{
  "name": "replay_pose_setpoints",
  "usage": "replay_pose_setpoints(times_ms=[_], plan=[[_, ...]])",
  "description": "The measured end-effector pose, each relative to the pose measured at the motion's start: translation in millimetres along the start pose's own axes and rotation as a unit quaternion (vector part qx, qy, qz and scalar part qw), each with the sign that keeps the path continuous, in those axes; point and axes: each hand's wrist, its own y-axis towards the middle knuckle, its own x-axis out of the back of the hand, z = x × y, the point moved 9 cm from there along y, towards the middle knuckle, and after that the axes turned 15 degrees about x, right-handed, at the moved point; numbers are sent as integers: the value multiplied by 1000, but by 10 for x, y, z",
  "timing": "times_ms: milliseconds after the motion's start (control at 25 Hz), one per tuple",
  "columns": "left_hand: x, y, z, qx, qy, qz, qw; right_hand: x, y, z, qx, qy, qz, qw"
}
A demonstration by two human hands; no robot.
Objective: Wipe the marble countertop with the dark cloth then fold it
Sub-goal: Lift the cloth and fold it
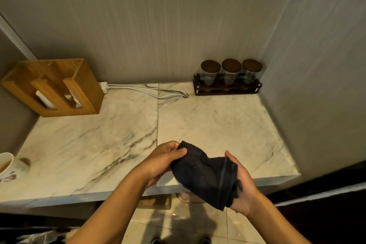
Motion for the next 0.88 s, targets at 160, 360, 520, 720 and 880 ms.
replay_pose_setpoints(times_ms=[160,360,520,720,880], plan=[[144,14,113,18,-14,-31,999,111,63,-44,6,-20,11,1000],[386,40,426,37,-86,-71,993,340,348,-124,26,-166,6,986],[641,41,728,62,-162,-122,977,324,611,-146,29,-281,-24,959],[915,-23,1034,91,-242,-161,952,-67,1138,-18,72,-416,-51,905],[1199,-71,1137,88,-295,-200,930,-584,1624,-105,83,-442,-16,893]])
